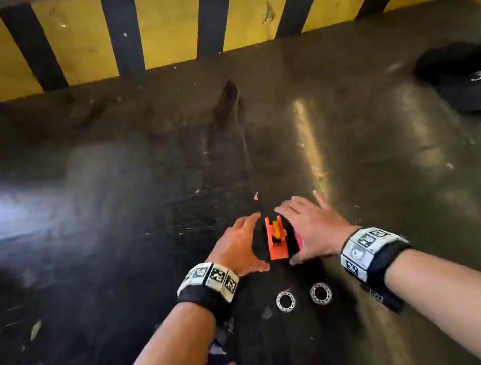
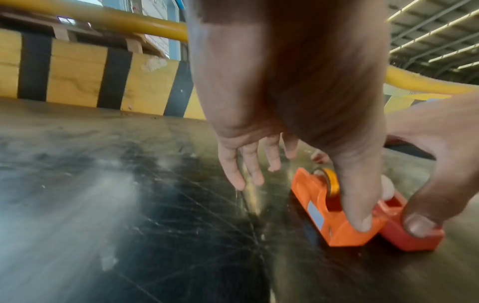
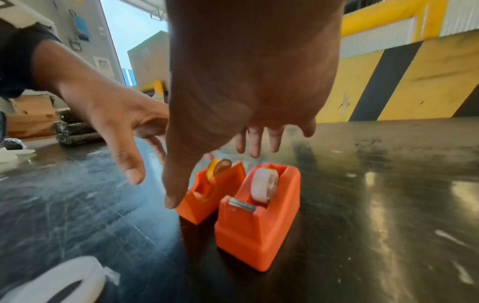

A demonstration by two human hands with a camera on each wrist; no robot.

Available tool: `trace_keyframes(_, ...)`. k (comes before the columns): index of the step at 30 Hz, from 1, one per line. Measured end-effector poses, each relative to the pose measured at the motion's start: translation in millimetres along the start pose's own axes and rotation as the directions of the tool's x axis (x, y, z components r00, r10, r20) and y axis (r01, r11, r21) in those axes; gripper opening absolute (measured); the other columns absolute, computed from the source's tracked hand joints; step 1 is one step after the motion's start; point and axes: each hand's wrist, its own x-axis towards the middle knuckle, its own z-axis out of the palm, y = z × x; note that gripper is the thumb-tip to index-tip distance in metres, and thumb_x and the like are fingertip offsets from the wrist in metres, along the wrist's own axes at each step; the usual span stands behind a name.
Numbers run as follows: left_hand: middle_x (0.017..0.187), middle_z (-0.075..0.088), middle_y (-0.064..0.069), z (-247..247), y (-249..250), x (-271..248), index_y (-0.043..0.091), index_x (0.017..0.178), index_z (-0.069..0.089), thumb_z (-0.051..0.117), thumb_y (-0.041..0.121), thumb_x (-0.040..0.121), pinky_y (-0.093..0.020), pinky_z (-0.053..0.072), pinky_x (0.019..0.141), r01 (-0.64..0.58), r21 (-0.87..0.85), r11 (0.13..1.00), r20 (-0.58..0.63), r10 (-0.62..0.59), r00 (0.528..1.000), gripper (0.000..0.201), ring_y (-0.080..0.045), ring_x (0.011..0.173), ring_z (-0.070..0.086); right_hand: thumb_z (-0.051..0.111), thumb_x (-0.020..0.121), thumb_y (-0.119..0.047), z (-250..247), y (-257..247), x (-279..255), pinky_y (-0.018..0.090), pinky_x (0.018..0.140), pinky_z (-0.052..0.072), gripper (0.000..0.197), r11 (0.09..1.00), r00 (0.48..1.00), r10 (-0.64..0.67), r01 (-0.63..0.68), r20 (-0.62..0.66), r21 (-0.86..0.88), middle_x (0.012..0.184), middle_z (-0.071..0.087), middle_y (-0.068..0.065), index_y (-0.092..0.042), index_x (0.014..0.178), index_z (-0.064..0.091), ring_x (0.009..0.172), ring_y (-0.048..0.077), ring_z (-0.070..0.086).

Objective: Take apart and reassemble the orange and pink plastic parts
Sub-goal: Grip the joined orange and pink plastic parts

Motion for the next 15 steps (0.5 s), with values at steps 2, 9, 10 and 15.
trace_keyframes(2, 0.166, 0.031, -0.003, 9, -2, 15, 0.025, 0.163, 0.014, 0.092, 0.04, 0.063, -0.05, 0.04, 0.117, -0.028, 0.05, 0.998, 0.009, 0.028, 1.0, 0.127, -0.033, 0.145, 0.041, 0.081, 0.064, -0.076, 5, 0, 14, 0.066, 0.127, -0.002, 0.126, 0.999, 1.0, -0.016, 0.017, 0.015, -0.051, 0.169, 0.032, 0.002, -0.019, 0.163, 0.025, 0.161, 0.025, 0.019)
trace_keyframes(9, 0.159, 0.043, -0.004, 17, -10, 21, 0.018, 0.158, 0.029, 0.089, 0.036, 0.066, -0.04, 0.033, 0.122, -0.102, -0.044, 0.994, -0.074, 0.098, 0.992, 0.111, -0.028, 0.142, 0.044, 0.079, 0.065, -0.066, 22, 3, 21, 0.061, 0.129, 0.002, 0.113, 0.992, 0.993, -0.054, 0.065, -0.104, 0.108, 0.157, 0.05, 0.003, -0.018, 0.157, 0.034, 0.154, 0.025, 0.037)
trace_keyframes(10, 0.159, 0.043, -0.004, 14, -10, 18, 0.017, 0.158, 0.03, 0.09, 0.033, 0.067, -0.031, 0.028, 0.121, -0.106, -0.076, 0.991, -0.088, 0.1, 0.991, 0.109, -0.025, 0.143, 0.043, 0.081, 0.066, -0.062, 22, 2, 19, 0.057, 0.13, 0.003, 0.115, 0.983, 0.99, -0.063, 0.084, -0.129, 0.162, 0.159, 0.048, 0.004, -0.017, 0.159, 0.031, 0.155, 0.024, 0.036)
trace_keyframes(15, 0.156, 0.047, 0.001, -8, -12, -7, 0.021, 0.157, 0.032, 0.091, 0.037, 0.067, -0.027, 0.029, 0.116, -0.137, -0.142, 0.98, -0.137, 0.118, 0.984, 0.108, -0.017, 0.139, 0.047, 0.09, 0.064, -0.045, 13, -2, 3, 0.041, 0.122, 0.035, 0.109, 0.858, 0.968, -0.062, 0.178, -0.245, 0.483, 0.155, 0.048, -0.003, -0.024, 0.156, 0.035, 0.143, 0.017, 0.049)
